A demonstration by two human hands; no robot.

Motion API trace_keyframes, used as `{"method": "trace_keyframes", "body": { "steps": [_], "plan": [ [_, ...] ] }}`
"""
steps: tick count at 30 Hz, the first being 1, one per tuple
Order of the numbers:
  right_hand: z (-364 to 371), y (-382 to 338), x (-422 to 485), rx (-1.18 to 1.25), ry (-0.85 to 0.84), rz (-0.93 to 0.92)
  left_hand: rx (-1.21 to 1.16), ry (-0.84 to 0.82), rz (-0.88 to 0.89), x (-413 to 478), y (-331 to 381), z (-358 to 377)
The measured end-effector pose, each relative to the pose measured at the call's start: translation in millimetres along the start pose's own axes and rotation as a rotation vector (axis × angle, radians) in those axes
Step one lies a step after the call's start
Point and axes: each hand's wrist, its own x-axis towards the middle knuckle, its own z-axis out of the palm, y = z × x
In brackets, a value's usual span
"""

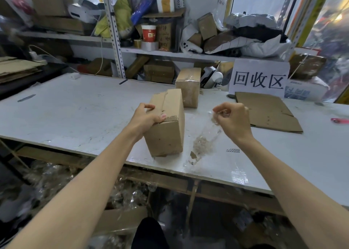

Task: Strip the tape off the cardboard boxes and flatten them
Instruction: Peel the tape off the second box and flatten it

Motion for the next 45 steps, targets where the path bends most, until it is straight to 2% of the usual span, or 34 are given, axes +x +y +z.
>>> {"method": "trace_keyframes", "body": {
  "steps": [2, 5, 7, 9, 13, 15, 19, 21, 23, 24, 27, 29, 31, 33, 35, 37, 39, 42, 45],
  "plan": [
    [-5.4, -4.7, 3.6, 0.012, 0.129, -0.044, 0.018, 0.006, 0.016, -1.9, 1.5, 6.1],
    [-24.9, -14.5, 22.0, 0.11, 0.451, -0.077, 0.046, 0.021, 0.043, -3.2, 2.4, 18.0],
    [-34.1, -19.6, 31.5, 0.083, 0.514, -0.146, 0.07, 0.024, 0.048, -3.3, 2.5, 21.7],
    [-28.1, -22.6, 32.7, 0.019, 0.465, -0.259, 0.071, 0.023, 0.044, -2.2, 1.7, 22.6],
    [11.8, -12.0, 13.8, -0.058, 0.208, -0.403, 0.082, 0.019, 0.048, -2.9, -1.0, 24.1],
    [34.6, 2.9, -2.0, -0.103, 0.071, -0.346, 0.083, 0.023, 0.055, -2.9, -1.1, 24.6],
    [59.0, 39.6, -32.8, -0.161, -0.112, -0.101, 0.077, 0.024, 0.055, -2.2, -2.9, 23.4],
    [60.7, 50.4, -39.6, -0.248, -0.092, -0.037, 0.082, 0.021, 0.061, -1.6, -3.7, 23.5],
    [60.1, 51.5, -38.3, -0.414, -0.058, -0.07, 0.081, 0.019, 0.063, -0.5, -3.8, 23.8],
    [60.2, 49.9, -37.0, -0.452, -0.117, -0.075, 0.08, 0.018, 0.061, 0.3, -4.2, 23.5],
    [60.1, 47.9, -37.1, -0.444, -0.371, -0.049, 0.078, 0.017, 0.06, 1.4, -5.1, 23.7],
    [53.4, 47.0, -34.6, -0.446, -0.425, -0.015, 0.076, 0.01, 0.06, 1.1, -4.6, 23.8],
    [43.6, 47.2, -28.0, -0.374, -0.49, 0.073, 0.083, 0.0, 0.049, 0.7, -3.8, 23.3],
    [32.4, 43.0, -16.0, -0.21, -0.567, 0.241, 0.1, -0.03, 0.03, -0.3, -2.9, 20.9],
    [27.9, 38.1, -5.9, -0.209, -0.601, 0.319, 0.123, -0.077, 0.003, -1.4, 0.2, 16.7],
    [31.2, 29.0, -2.1, -0.384, -0.632, 0.228, 0.138, -0.106, -0.017, -3.2, 3.5, 11.1],
    [37.2, 13.9, -2.2, -0.412, -0.551, 0.107, 0.168, -0.11, -0.025, -5.4, 7.4, 6.3],
    [47.3, -15.3, 0.3, -0.099, -0.357, 0.099, 0.264, -0.125, -0.038, -12.8, 11.4, -3.8],
    [56.5, -44.7, 7.3, 0.075, -0.396, 0.234, 0.328, -0.194, -0.029, -20.8, 14.0, -14.4]
  ]
}}
